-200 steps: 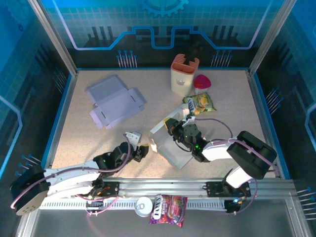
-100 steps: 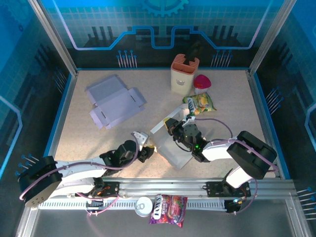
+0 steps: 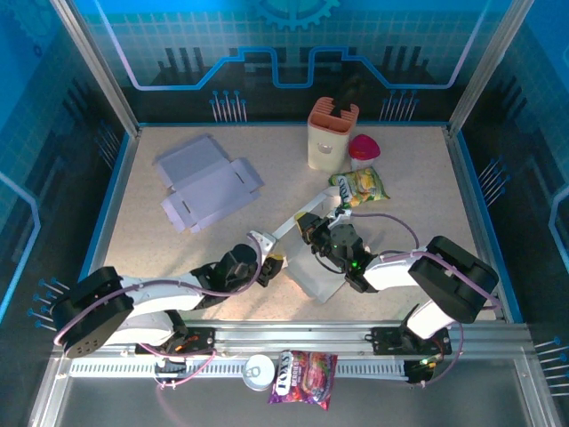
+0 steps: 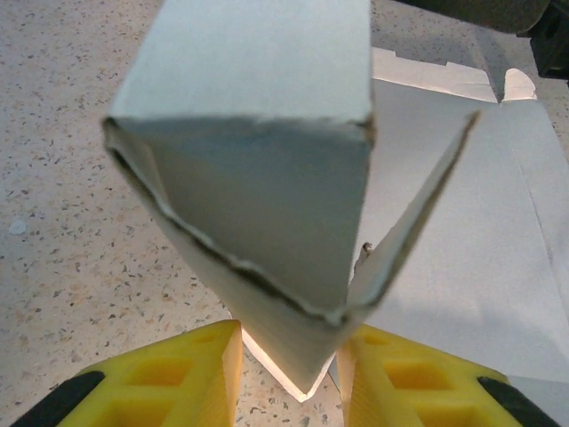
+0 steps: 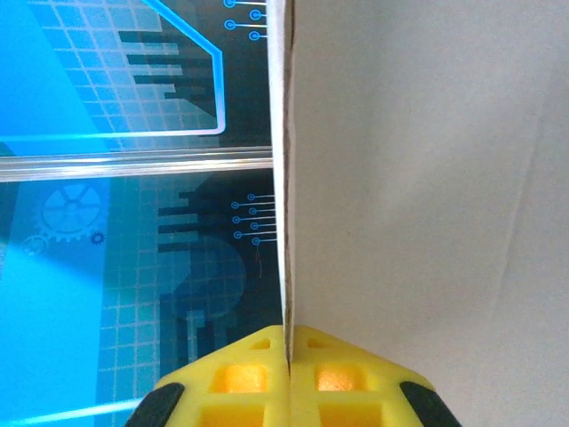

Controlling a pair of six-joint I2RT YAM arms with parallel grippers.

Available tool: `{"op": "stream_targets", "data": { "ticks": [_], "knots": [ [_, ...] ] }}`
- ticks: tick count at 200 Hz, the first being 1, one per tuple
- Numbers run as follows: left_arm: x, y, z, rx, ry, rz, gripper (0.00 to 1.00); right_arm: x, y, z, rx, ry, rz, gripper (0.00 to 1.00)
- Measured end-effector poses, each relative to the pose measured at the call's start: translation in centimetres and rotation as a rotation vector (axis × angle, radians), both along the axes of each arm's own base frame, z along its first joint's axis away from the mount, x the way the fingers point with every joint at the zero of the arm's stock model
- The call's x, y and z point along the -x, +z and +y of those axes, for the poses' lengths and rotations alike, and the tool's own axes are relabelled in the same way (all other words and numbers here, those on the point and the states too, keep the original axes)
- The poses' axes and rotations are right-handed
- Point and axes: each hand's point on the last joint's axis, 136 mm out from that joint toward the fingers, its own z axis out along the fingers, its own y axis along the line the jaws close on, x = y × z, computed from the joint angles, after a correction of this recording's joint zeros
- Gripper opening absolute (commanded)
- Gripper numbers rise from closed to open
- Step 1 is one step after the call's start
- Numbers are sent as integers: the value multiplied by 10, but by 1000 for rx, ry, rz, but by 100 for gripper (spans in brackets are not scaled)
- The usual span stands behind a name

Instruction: Fold the paper box

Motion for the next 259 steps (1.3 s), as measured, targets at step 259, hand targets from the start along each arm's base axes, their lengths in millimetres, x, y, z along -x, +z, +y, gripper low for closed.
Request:
{"op": "stream_targets", "data": {
  "ticks": [259],
  "knots": [
    [-31, -1, 5, -82, 362, -76, 23, 2, 6, -4, -69, -129, -53, 0]
  ]
}}
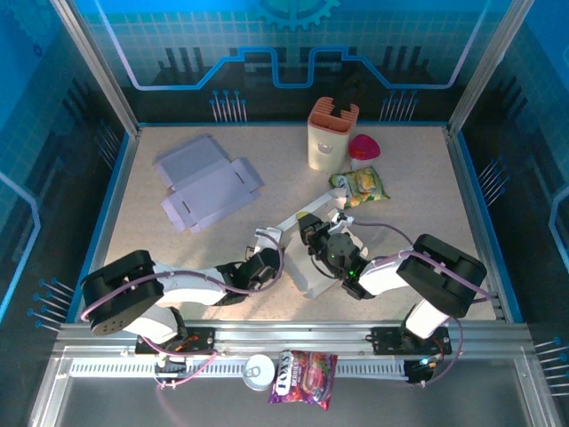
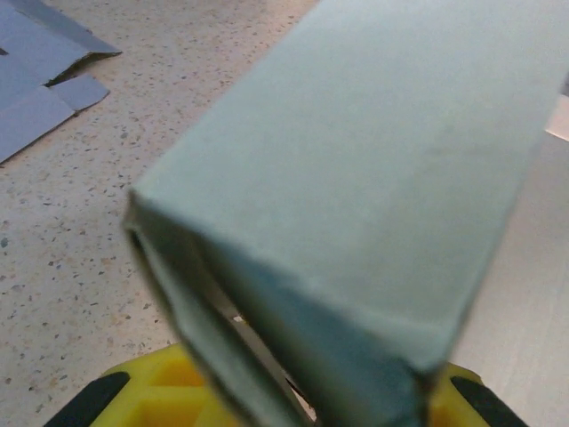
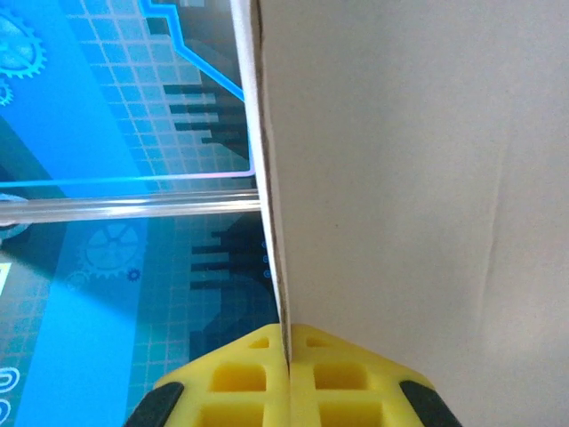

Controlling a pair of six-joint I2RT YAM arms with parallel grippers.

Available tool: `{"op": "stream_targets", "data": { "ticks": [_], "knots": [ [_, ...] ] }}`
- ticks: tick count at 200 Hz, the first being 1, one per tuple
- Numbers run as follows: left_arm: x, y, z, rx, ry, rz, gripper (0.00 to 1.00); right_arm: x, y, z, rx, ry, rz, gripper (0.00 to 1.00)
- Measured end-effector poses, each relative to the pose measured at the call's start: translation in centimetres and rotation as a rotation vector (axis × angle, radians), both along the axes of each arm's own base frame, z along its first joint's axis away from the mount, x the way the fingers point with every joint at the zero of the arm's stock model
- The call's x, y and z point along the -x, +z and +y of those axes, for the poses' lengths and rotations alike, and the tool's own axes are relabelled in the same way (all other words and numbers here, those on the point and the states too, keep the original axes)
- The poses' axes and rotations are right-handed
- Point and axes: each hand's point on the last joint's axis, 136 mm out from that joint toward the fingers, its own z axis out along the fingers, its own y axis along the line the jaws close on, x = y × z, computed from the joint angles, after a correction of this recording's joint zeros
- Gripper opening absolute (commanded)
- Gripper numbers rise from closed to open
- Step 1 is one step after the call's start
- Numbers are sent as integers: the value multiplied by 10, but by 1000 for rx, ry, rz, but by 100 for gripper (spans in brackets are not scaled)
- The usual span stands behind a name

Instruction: Fold the paper box

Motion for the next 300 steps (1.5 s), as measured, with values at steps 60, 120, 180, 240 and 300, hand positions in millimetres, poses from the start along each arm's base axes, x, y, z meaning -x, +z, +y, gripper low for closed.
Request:
{"op": "stream_targets", "data": {
  "ticks": [60, 120, 180, 240, 300],
  "knots": [
    [-6, 0, 0, 10, 66, -7, 13, -2, -4, -3, -29, -45, 9, 0],
    [-14, 1, -2, 18, 151, -6, 10, -3, -2, -8, -58, -104, 6, 0],
    [-18, 3, -2, -1, 195, -11, 11, -1, -1, -12, -68, -119, 15, 0],
    [-21, 2, -2, -27, 226, -8, 0, -1, -4, -15, -65, -134, 28, 0],
    [-25, 9, 2, -43, 309, 6, 0, 0, -1, -16, -75, -134, 44, 0]
  ]
}}
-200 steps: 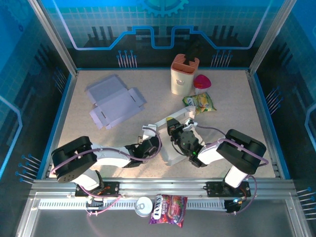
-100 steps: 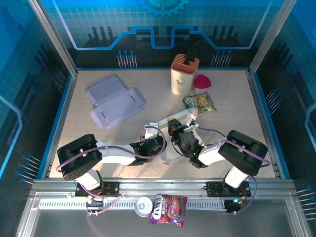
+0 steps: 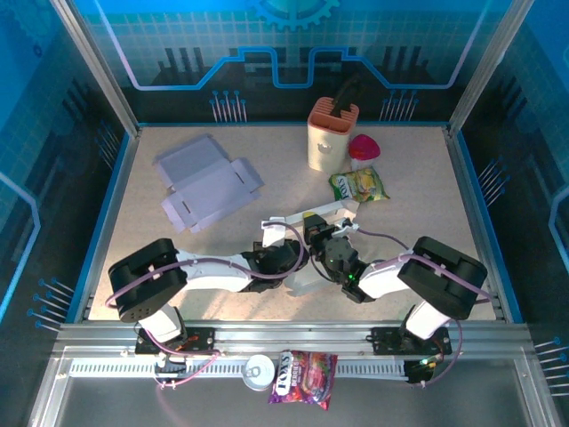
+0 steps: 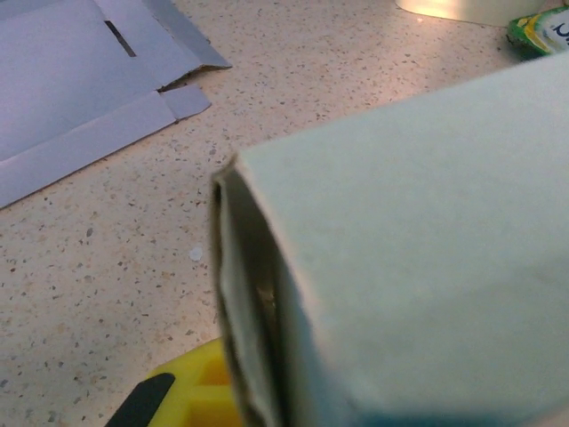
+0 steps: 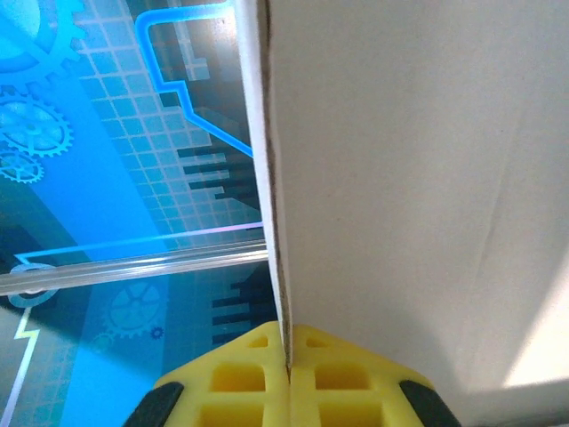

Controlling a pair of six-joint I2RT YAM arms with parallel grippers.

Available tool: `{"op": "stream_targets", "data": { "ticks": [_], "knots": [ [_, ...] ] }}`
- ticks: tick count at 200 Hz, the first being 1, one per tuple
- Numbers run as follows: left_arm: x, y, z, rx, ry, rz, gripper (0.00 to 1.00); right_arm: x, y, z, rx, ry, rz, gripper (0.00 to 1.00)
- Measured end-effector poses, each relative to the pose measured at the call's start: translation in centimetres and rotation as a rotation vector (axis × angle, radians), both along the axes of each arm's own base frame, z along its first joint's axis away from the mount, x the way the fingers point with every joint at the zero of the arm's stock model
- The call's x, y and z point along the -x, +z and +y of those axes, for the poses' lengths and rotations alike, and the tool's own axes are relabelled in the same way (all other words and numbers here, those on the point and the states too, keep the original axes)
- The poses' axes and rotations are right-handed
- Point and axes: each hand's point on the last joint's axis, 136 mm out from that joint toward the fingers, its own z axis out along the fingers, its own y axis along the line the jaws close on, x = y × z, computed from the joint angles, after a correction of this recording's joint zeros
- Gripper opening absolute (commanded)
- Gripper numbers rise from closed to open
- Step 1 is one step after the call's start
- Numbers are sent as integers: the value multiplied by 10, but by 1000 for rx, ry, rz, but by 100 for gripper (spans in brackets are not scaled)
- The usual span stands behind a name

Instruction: Fold the paper box

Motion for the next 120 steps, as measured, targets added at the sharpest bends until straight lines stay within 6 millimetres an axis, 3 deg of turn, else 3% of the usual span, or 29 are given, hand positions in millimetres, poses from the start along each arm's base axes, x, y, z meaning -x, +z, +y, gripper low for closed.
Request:
{"op": "stream_targets", "data": {
  "ticks": [19, 27, 58, 82, 106, 120],
  "knots": [
    [0, 2, 1, -2, 12, 11, 0, 2, 2, -1, 13, 10, 11, 0],
    [0, 2, 1, -5, 17, 15, 0, 4, 3, -1, 22, 18, 18, 5],
    [-1, 5, 1, 0, 24, 19, 0, 16, 10, 1, 85, 96, 43, 42],
    [-4, 11, 4, 0, 17, 13, 0, 21, 24, -8, 162, 128, 43, 62],
    [-7, 20, 12, -5, -2, 10, 0, 27, 52, -28, 231, 128, 22, 67],
    [-8, 23, 20, -12, -16, 12, 0, 29, 67, -45, 270, 110, 0, 59]
  ]
}}
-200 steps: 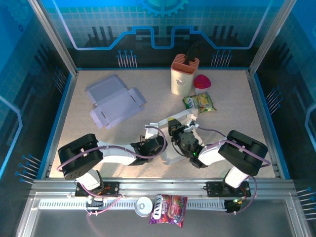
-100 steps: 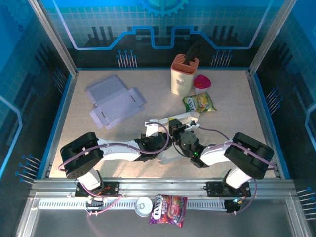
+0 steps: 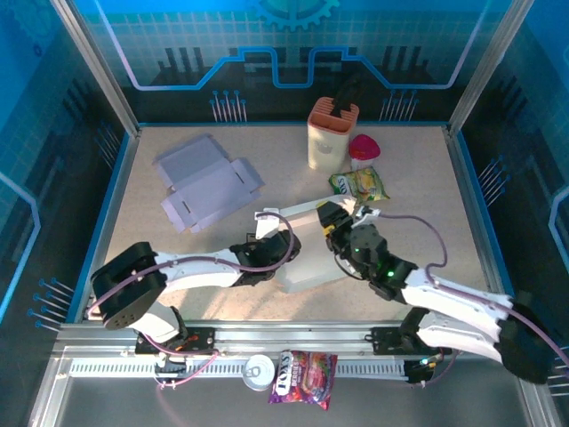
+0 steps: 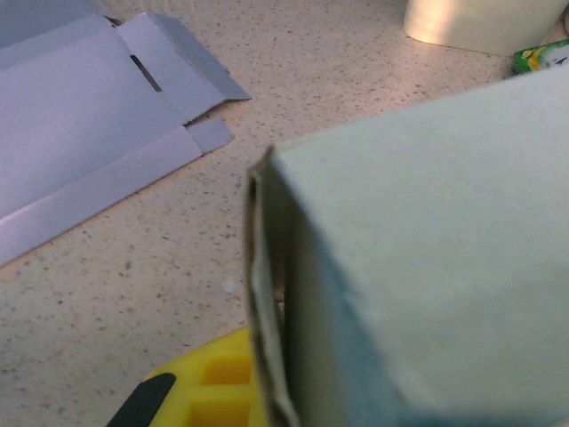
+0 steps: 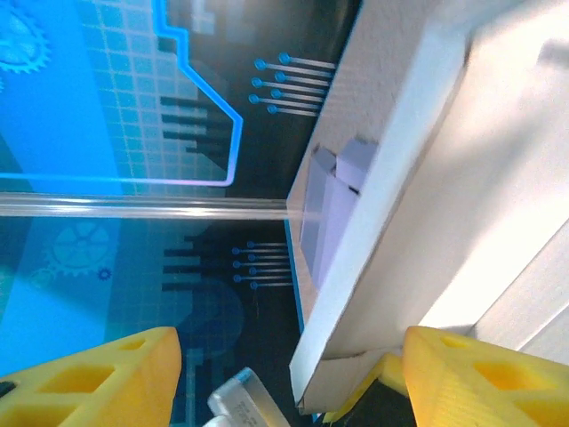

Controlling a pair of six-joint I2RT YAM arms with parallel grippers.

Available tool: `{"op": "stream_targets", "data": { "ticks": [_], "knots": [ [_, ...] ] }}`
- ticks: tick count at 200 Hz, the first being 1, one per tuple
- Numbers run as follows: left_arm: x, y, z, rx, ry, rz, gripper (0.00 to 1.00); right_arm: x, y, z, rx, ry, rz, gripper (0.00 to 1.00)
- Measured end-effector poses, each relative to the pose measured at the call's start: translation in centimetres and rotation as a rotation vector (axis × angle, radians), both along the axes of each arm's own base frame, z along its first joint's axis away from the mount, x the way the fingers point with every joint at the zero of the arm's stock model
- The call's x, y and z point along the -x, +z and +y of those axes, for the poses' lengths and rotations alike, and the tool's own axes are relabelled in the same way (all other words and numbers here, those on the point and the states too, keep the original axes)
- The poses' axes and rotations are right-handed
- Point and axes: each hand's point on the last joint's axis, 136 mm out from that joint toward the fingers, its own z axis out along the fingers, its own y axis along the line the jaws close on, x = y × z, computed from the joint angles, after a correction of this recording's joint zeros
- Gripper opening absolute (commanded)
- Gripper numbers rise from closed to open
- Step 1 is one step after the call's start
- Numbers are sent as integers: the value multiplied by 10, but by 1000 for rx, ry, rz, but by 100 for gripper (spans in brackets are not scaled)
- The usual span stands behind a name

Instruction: Fold the paper box

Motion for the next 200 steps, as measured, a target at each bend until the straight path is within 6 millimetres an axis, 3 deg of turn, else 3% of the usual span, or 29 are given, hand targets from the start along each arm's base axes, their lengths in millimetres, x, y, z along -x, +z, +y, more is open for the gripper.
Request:
{"op": "stream_targets", "data": {
  "ticks": [35, 61, 76, 112, 168, 200],
  "knots": [
    [-4, -2, 18, -39, -43, 32, 0, -11, 14, -53, 147, -67, -27, 33],
    [-8, -8, 27, -52, -70, 67, 0, -18, 5, -67, 268, -45, -7, 30],
    [-10, -11, 31, -52, -86, 87, 0, -25, -6, -74, 311, -26, 17, 20],
    [-16, -16, 36, -13, -143, 134, 0, -44, -39, -87, 455, 88, 61, 31],
    [-32, -26, 50, 106, -241, 235, 0, -52, -52, -84, 641, 323, -77, 23],
    [-40, -37, 50, 154, -307, 297, 0, -59, -73, -78, 648, 423, -106, 21]
  ]
}}
